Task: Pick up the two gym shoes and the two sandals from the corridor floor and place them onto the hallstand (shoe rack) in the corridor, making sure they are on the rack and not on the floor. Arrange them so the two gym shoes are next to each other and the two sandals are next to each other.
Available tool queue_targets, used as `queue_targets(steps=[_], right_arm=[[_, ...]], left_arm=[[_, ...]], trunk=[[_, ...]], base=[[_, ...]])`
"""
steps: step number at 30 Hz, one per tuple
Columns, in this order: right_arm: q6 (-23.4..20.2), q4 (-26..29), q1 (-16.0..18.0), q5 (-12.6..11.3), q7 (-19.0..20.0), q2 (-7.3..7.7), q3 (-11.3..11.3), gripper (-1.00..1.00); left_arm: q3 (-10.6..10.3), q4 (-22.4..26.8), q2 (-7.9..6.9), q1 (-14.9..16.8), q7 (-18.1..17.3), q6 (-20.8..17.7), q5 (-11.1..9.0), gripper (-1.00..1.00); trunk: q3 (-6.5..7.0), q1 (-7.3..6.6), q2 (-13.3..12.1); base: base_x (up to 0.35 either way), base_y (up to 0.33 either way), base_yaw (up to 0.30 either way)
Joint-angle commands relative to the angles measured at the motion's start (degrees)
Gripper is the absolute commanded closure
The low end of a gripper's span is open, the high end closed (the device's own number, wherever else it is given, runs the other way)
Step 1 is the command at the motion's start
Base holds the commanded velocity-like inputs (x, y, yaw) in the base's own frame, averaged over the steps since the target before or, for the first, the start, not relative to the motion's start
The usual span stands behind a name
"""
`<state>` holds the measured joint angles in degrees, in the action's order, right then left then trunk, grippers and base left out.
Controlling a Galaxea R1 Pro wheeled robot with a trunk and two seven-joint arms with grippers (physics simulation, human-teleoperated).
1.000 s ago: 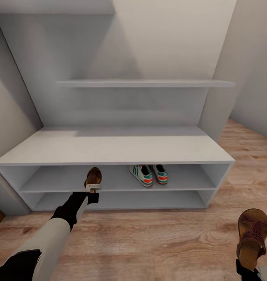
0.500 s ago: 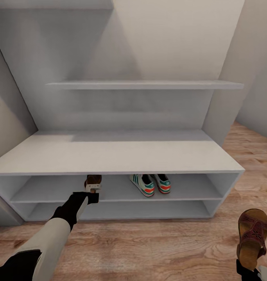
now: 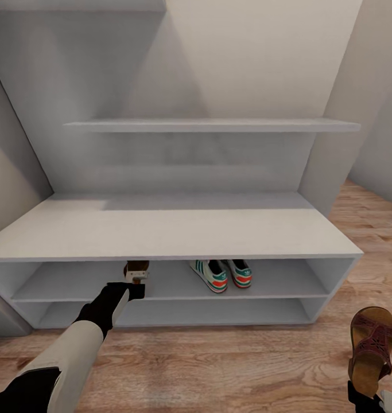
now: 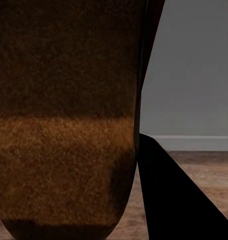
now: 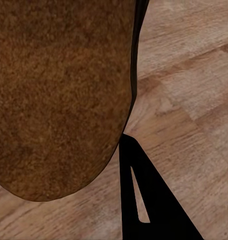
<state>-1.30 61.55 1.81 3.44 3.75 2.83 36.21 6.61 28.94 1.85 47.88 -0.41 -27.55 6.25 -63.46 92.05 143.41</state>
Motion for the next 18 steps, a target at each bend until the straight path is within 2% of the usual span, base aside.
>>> queue_targets(steps=[1, 5, 11, 18], right_arm=[[-0.1, 0.1, 0.0, 0.3, 0.4, -0.03, 0.2, 1.0], [-0.1, 0.1, 0.0, 0.3, 0.4, -0.02, 0.2, 1.0], [-0.1, 0.1, 0.0, 0.3, 0.4, -0.02, 0.2, 1.0], [-0.1, 0.0, 0.0, 0.3, 0.4, -0.02, 0.2, 1.0]], left_arm=[[0.4, 0.1, 0.09, 0.0, -0.3, -0.3, 0.8, 1.0], [0.4, 0.1, 0.09, 0.0, -0.3, -0.3, 0.8, 1.0], [0.4, 0.1, 0.09, 0.0, -0.2, -0.2, 0.8, 1.0], [0.4, 0.1, 0.01, 0.0, -0.3, 0.2, 0.8, 1.0]], trunk=[[-0.05, -0.01, 0.0], [-0.05, -0.01, 0.0], [-0.05, -0.01, 0.0], [-0.05, -0.01, 0.0]], base=[[0.006, 0.0, 0.0], [0.033, 0.0, 0.0], [0.161, 0.0, 0.0], [0.019, 0.0, 0.0]])
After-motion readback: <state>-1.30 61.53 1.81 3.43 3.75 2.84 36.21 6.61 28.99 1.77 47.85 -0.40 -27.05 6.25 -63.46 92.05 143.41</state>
